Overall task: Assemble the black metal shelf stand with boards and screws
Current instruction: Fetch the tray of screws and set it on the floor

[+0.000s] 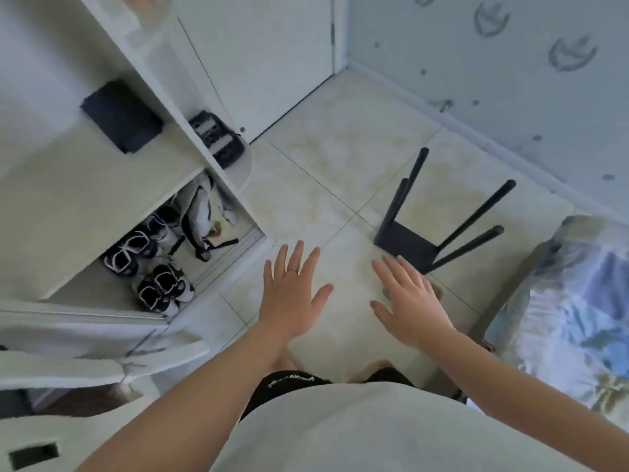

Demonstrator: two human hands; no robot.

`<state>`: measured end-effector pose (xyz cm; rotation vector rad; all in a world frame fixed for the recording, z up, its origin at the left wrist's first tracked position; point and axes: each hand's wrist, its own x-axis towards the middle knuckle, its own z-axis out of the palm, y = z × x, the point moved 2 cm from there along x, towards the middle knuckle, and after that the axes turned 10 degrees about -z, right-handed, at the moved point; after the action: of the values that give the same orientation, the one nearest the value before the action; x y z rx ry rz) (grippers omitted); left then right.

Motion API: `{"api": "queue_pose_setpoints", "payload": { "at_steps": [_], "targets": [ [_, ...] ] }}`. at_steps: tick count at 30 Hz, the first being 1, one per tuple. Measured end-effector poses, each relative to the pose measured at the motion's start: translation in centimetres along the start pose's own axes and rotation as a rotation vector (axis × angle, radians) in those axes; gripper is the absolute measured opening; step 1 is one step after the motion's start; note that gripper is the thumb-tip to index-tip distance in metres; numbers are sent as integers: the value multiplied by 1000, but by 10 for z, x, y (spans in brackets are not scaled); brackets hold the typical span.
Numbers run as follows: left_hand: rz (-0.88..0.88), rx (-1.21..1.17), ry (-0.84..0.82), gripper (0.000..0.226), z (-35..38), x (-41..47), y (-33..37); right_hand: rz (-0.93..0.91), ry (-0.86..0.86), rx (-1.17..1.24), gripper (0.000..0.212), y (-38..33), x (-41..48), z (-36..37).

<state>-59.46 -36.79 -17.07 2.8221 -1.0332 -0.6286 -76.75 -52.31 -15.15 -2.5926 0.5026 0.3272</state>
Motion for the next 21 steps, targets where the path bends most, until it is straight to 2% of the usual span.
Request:
{"api": "queue_pose_setpoints", "payload": {
  "at_steps": [10,15,21],
  "targets": [
    [-249,-145,224,72,-96,-7,-182,-311,46,-116,72,-167,130,-24],
    [-408,-197,237,74,-114,-11,-268,-434,20,-99,72,-244,194,-15],
    [-527,-194,298,76,-141,7,-338,-570,21,-83,70,-326,261,-18]
  ]
}}
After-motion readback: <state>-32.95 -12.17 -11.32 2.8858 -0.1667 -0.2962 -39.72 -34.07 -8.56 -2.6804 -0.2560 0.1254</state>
